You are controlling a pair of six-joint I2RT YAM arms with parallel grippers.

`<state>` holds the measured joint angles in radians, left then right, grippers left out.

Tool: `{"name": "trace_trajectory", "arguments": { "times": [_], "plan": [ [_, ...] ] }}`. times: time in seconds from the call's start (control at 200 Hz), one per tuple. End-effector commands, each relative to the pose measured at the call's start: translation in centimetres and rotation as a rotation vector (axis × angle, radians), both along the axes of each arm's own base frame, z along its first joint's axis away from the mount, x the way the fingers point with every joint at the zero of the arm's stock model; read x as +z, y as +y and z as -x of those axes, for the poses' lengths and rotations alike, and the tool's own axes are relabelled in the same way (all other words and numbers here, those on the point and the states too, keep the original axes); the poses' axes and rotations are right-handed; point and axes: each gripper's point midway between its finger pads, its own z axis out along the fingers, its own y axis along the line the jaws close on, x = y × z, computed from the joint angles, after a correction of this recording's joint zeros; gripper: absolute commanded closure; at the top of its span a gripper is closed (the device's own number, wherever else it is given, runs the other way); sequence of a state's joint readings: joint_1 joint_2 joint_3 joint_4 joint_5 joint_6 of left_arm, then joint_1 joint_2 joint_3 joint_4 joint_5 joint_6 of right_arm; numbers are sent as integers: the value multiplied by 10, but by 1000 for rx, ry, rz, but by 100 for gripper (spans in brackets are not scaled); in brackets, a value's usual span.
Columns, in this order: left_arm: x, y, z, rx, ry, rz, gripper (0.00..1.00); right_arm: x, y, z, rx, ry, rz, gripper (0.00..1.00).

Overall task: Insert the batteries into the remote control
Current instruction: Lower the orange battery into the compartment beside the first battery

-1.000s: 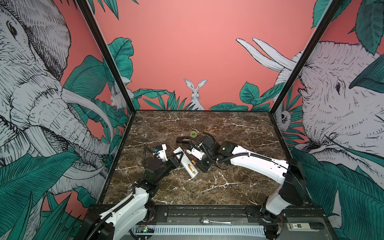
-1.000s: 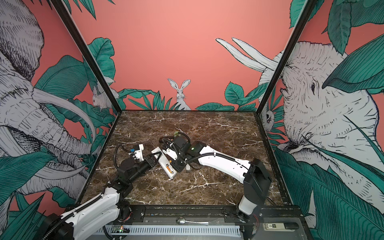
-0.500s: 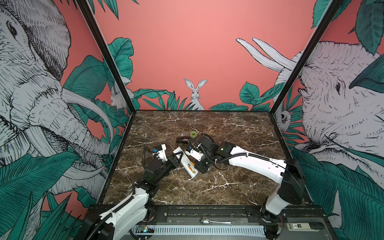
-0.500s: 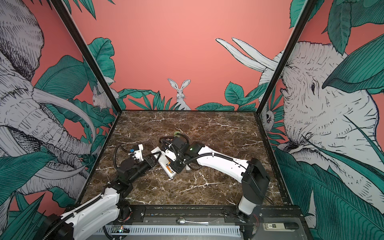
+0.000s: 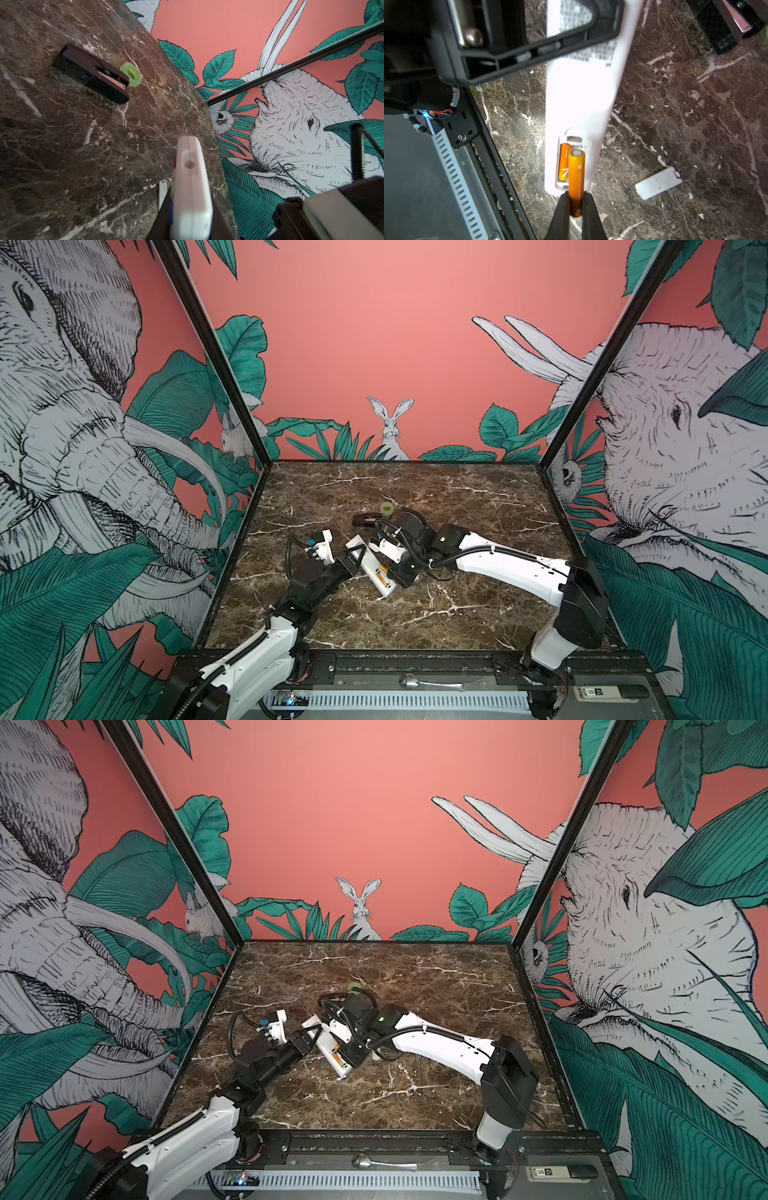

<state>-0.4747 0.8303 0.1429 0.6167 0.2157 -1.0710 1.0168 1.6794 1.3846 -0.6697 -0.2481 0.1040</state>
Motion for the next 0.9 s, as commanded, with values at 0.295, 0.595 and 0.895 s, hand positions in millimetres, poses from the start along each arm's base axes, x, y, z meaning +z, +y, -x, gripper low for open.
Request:
{"name": "trace_trajectory", "arguments": {
  "times": [0.295, 0.595, 0.895],
  "plan": [
    [11, 4, -2, 24, -41, 36, 100, -13, 0, 9, -3, 38, 7, 100],
    [9, 4, -1, 25, -36, 36, 100, -18, 4, 11, -6, 48, 2, 100],
    [10, 4, -1, 25, -37, 35, 100, -26, 2, 10, -13, 44, 40, 100]
  ]
}}
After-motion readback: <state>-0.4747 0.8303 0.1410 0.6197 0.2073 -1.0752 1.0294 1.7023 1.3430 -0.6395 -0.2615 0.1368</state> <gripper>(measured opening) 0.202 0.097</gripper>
